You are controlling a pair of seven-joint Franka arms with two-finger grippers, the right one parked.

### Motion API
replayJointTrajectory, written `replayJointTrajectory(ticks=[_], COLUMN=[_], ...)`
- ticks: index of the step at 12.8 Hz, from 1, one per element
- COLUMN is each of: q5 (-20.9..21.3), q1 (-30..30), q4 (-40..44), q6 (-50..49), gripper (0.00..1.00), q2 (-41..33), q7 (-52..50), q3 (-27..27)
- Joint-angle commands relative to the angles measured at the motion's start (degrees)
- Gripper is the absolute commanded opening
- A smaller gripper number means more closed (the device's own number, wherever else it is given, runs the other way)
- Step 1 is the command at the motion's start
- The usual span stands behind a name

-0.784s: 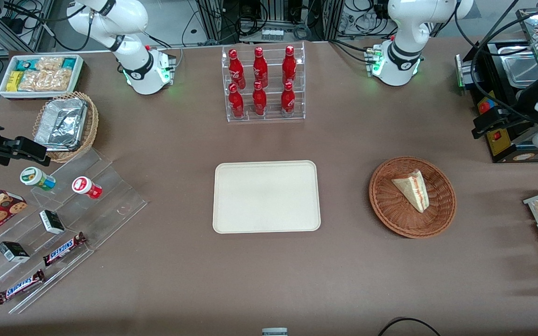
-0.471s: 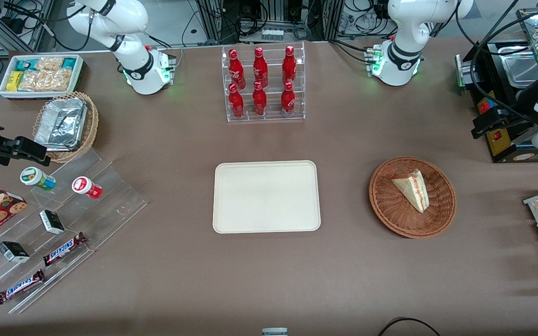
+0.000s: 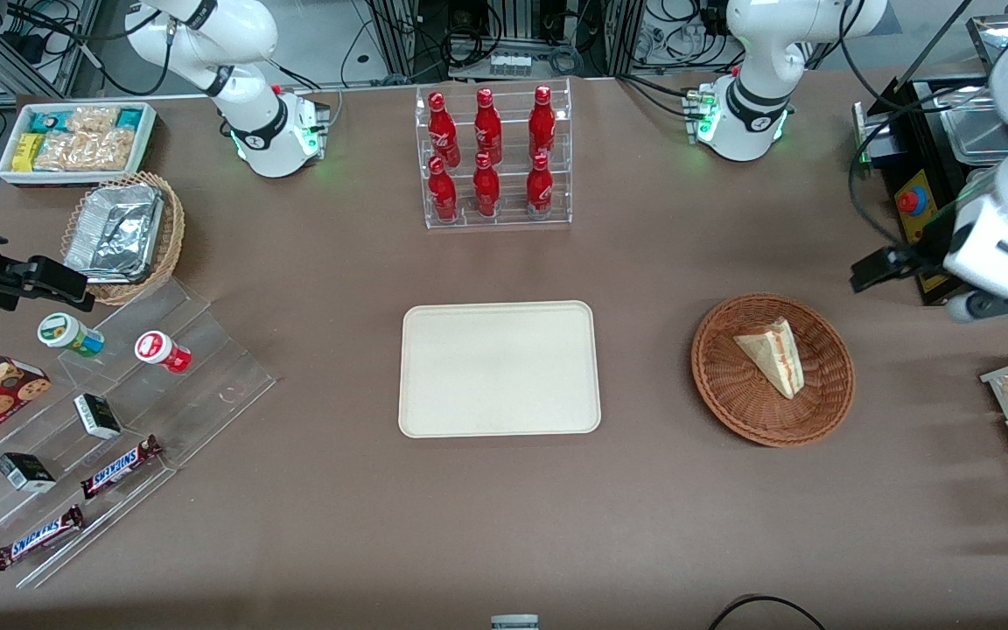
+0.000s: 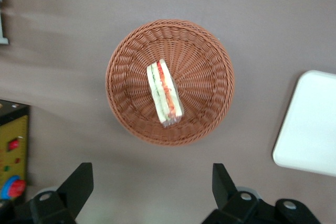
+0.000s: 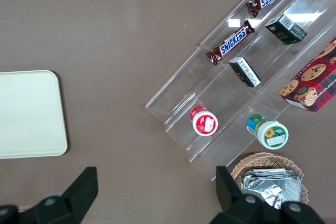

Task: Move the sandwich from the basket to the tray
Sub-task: 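Move the left gripper over the sandwich in the wicker basket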

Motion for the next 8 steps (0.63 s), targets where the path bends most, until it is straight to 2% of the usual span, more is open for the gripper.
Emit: replayJointTrajectory(ticks=[1, 4, 8], q5=[0.5, 0.8, 0.9], q1=[-0.5, -1.2, -1.5], q4=[-7.5, -17.3, -22.1], q6=[7.2, 21.3, 27.7], gripper=[1.00, 1.00, 1.00], q2=[-1.5, -0.9, 0.1], q7=[-6.2, -13.5, -15.8], q3=[-0.8, -1.3, -1.4])
